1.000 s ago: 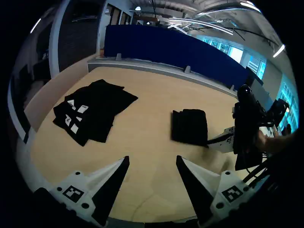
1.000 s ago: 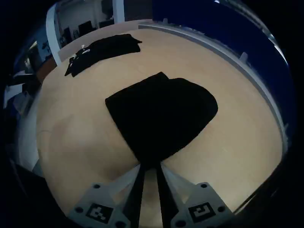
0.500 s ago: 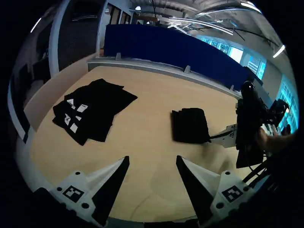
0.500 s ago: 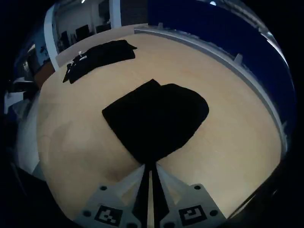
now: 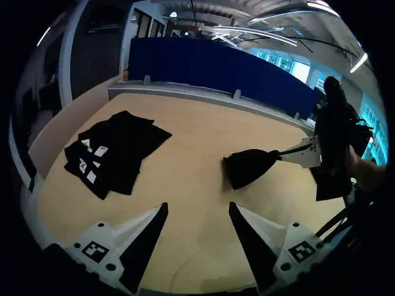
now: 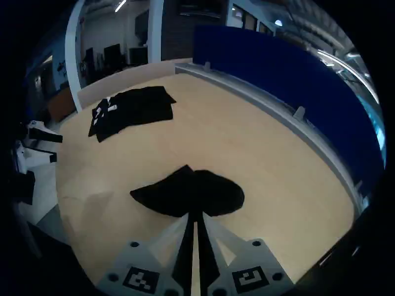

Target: Fold towel

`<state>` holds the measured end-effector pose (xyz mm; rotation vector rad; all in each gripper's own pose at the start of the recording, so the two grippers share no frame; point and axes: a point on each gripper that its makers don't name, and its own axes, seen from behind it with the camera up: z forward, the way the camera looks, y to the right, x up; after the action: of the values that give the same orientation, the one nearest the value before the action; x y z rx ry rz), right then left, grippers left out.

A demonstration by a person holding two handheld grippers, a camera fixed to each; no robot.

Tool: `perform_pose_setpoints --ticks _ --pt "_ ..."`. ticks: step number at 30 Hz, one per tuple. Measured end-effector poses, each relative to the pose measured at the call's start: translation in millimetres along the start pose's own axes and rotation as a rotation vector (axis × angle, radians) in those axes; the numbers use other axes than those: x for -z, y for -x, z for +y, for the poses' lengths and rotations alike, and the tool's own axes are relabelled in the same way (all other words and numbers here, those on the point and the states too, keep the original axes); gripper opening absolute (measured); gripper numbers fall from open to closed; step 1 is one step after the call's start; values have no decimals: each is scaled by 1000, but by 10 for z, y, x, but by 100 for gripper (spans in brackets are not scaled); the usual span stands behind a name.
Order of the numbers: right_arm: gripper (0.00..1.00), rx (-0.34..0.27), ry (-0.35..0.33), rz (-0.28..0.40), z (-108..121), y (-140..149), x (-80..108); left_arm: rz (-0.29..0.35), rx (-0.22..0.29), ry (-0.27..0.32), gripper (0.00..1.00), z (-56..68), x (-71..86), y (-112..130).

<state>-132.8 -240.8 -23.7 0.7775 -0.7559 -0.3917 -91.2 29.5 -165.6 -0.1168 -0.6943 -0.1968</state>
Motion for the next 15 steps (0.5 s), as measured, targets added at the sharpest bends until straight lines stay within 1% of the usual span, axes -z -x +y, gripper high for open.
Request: perform_pose_setpoints --ticks 6,11,15 --pt "4 24 10 39 107 -316 265 15 -1 12 91 37 11 -78" --pt "4 47 18 54 186 -469 471 25 -5 20 91 67 20 -128" --pt "4 60 26 59 253 -534 634 31 -7 27 91 103 25 -162"
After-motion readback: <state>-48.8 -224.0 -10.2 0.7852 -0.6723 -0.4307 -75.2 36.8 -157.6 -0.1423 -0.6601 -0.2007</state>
